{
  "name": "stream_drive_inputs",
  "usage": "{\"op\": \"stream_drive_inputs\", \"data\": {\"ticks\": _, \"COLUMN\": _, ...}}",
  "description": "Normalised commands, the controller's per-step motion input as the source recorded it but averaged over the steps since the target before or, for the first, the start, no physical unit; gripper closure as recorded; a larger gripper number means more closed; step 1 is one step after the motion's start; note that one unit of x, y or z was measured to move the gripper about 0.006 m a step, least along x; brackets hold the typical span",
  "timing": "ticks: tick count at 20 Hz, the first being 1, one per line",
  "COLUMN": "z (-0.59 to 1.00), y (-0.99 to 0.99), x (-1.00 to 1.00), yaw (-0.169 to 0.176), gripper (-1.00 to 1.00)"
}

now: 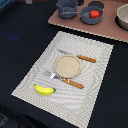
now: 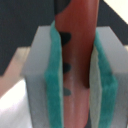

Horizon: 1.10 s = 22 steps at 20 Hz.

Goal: Interact with the objects in diverse but meaningful ways.

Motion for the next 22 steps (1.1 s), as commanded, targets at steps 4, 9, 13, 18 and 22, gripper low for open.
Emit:
{"op": "stream_drive_inputs", "data": {"ticks": 4, "z": 0.19, "y": 0.95, "x": 0.38, "yaw": 0.0, "gripper": 1.0}}
{"op": "stream_drive_inputs", "data": {"ticks": 9, "z": 0.16, "y": 0.99, "x": 0.29, "yaw": 0.0, "gripper": 1.0}}
{"op": "stream_drive_inputs", "data": {"ticks": 13, "z": 0.11, "y": 0.98, "x": 0.27, "yaw": 0.0, "gripper": 1.0}}
{"op": "stream_drive_inputs", "data": {"ticks": 18, "z": 0.01, "y": 0.89, "x": 0.25, "yaw": 0.0, "gripper": 1.0}}
{"op": "stream_drive_inputs", "data": {"ticks": 22, "z": -0.1, "y": 0.58, "x": 0.29, "yaw": -0.004, "gripper": 1.0}}
